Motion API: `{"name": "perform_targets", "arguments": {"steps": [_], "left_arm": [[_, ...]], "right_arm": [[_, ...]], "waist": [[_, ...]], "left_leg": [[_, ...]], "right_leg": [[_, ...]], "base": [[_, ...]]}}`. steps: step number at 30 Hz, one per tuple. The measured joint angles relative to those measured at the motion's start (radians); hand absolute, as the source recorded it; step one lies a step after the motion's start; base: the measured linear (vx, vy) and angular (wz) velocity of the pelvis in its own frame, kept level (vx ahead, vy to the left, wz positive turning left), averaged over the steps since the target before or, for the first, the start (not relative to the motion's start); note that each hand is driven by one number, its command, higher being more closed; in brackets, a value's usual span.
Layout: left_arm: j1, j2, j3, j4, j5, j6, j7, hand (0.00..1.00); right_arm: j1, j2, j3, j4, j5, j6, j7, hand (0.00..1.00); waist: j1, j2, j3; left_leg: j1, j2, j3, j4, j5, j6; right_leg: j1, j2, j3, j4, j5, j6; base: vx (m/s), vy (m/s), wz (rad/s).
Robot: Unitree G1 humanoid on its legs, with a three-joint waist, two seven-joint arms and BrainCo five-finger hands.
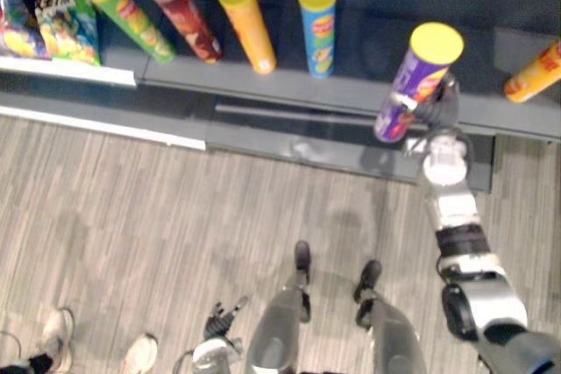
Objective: Put the gum and the chips on the shelf.
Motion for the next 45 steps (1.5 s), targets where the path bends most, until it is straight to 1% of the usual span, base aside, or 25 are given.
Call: {"name": "perform_targets", "arguments": {"steps": [3, 5, 7, 8, 11, 12, 14, 16, 21, 23, 25, 30, 31, 36, 42, 45], "left_arm": [[-0.003, 0.000, -0.004, 0.000, 0.000, -0.001, 0.017, 0.00], [-0.010, 0.001, -0.012, 0.000, -0.002, -0.005, 0.029, 0.00], [-0.020, 0.002, -0.033, 0.001, -0.005, -0.009, 0.033, 0.00], [-0.026, 0.001, -0.046, 0.000, -0.035, -0.019, 0.033, 0.00], [-0.034, 0.001, -0.047, 0.000, -0.041, -0.024, 0.035, 0.00], [-0.043, 0.001, -0.050, 0.000, -0.042, -0.025, 0.039, 0.00], [-0.057, 0.002, -0.071, 0.000, -0.042, -0.028, 0.050, 0.00], [-0.069, -0.006, -0.084, -0.004, -0.074, -0.034, 0.056, 0.00], [-0.073, -0.014, -0.108, -0.042, -0.084, -0.037, 0.071, 0.00], [-0.077, -0.015, -0.114, -0.051, -0.115, -0.038, 0.072, 0.00], [-0.079, -0.016, -0.115, -0.058, -0.120, -0.038, 0.074, 0.00], [-0.079, -0.020, -0.127, -0.095, -0.125, -0.047, 0.076, 0.00], [-0.082, -0.026, -0.131, -0.104, -0.148, -0.055, 0.076, 0.00], [-0.101, -0.044, -0.154, -0.129, -0.157, -0.059, 0.079, 0.00], [-0.116, -0.062, -0.153, -0.137, -0.159, -0.064, 0.081, 0.00], [-0.116, -0.074, -0.152, -0.157, -0.159, -0.065, 0.084, 0.00]], "right_arm": [[-0.050, -0.021, -0.021, 0.008, -0.002, 0.004, -0.036, 1.00], [-0.106, -0.036, -0.030, 0.055, -0.004, 0.007, -0.065, 1.00], [-0.142, -0.040, -0.049, 0.084, -0.017, 0.010, -0.079, 1.00], [-0.163, -0.040, -0.059, 0.093, -0.036, 0.010, -0.099, 1.00], [-0.191, -0.044, -0.070, 0.118, -0.037, 0.010, -0.111, 1.00], [-0.195, -0.048, -0.085, 0.118, -0.037, 0.010, -0.125, 1.00], [-0.196, -0.061, -0.107, 0.119, -0.037, 0.010, -0.142, 1.00], [-0.208, -0.063, -0.140, 0.120, -0.035, 0.010, -0.160, 1.00], [-0.257, -0.064, -0.181, 0.126, -0.031, 0.010, -0.180, 1.00], [-0.275, -0.071, -0.183, 0.126, -0.030, 0.010, -0.199, 1.00], [-0.293, -0.074, -0.183, 0.126, -0.028, 0.010, -0.217, 1.00], [-0.319, -0.090, -0.184, 0.126, -0.028, 0.010, -0.224, 1.00], [-0.334, -0.101, -0.184, 0.127, -0.028, 0.010, -0.227, 1.00], [-0.372, -0.121, -0.176, 0.131, -0.028, 0.010, -0.244, 1.00], [-0.432, -0.165, -0.129, 0.185, -0.030, 0.012, -0.248, 1.00], [-0.471, -0.182, -0.093, 0.197, -0.031, 0.025, -0.246, 1.00]], "waist": [[0.013, 0.005, 0.012], [0.017, 0.008, 0.017], [0.019, 0.015, 0.022], [0.021, 0.020, 0.026], [0.021, 0.025, 0.029], [0.021, 0.031, 0.032], [0.028, 0.033, 0.034], [0.043, 0.034, 0.035], [0.040, 0.041, 0.038], [0.041, 0.042, 0.038], [0.042, 0.042, 0.038], [0.042, 0.042, 0.037], [0.041, 0.043, 0.037], [0.040, 0.046, 0.036], [0.040, 0.048, 0.035], [0.039, 0.049, 0.035]], "left_leg": [[-0.028, 0.000, 0.000, 0.004, 0.006, -0.001], [-0.050, 0.000, -0.002, 0.004, 0.015, -0.002], [-0.066, 0.001, -0.006, 0.004, 0.021, -0.002], [-0.077, 0.000, -0.008, 0.004, 0.026, -0.002], [-0.095, -0.001, -0.015, 0.004, 0.032, -0.004], [-0.105, -0.002, -0.025, 0.005, 0.035, -0.008], [-0.120, -0.002, -0.032, 0.006, 0.039, -0.012], [-0.148, 0.000, -0.036, 0.026, 0.040, -0.012], [-0.190, 0.003, -0.056, 0.053, 0.039, -0.015], [-0.205, 0.004, -0.058, 0.055, 0.043, -0.019], [-0.218, 0.006, -0.059, 0.055, 0.047, -0.025], [-0.238, 0.007, -0.060, 0.053, 0.052, -0.030], [-0.249, 0.007, -0.060, 0.053, 0.054, -0.031], [-0.264, 0.005, -0.065, 0.051, 0.062, -0.026], [-0.296, -0.001, -0.082, 0.048, 0.074, -0.031], [-0.317, -0.003, -0.082, 0.048, 0.076, -0.035]], "right_leg": [[-0.036, -0.004, 0.003, 0.022, -0.003, -0.004], [-0.066, -0.007, 0.002, 0.042, -0.006, -0.009], [-0.087, -0.009, 0.001, 0.057, -0.010, -0.012], [-0.104, -0.013, -0.001, 0.074, -0.017, -0.013], [-0.131, -0.020, -0.005, 0.103, -0.029, -0.016], [-0.141, -0.023, -0.013, 0.117, -0.037, -0.017], [-0.160, -0.027, -0.020, 0.138, -0.047, -0.021], [-0.192, -0.034, -0.023, 0.173, -0.063, -0.029], [-0.228, -0.045, -0.045, 0.220, -0.087, -0.040], [-0.246, -0.050, -0.051, 0.238, -0.096, -0.043], [-0.264, -0.051, -0.053, 0.248, -0.099, -0.045], [-0.288, -0.053, -0.055, 0.262, -0.103, -0.051], [-0.301, -0.055, -0.056, 0.266, -0.103, -0.051], [-0.316, -0.062, -0.066, 0.281, -0.111, -0.055], [-0.349, -0.079, -0.089, 0.316, -0.128, -0.062], [-0.373, -0.086, -0.093, 0.330, -0.133, -0.063]], "base": [[-0.03, -0.006, -0.01], [-0.03, -0.020, 0.03], [-0.03, -0.029, 0.05], [-0.03, -0.034, 0.07], [-0.02, -0.036, 0.10], [-0.02, -0.042, 0.20], [-0.02, -0.047, 0.16], [-0.01, -0.059, 0.06], [-0.02, -0.057, 0.12], [-0.03, -0.064, 0.12], [-0.02, -0.058, 0.04], [-0.01, -0.054, 0.02], [-0.02, -0.039, 0.02], [-0.01, -0.045, 0.06], [-0.01, -0.055, 0.12], [-0.03, -0.053, 0.07]]}}
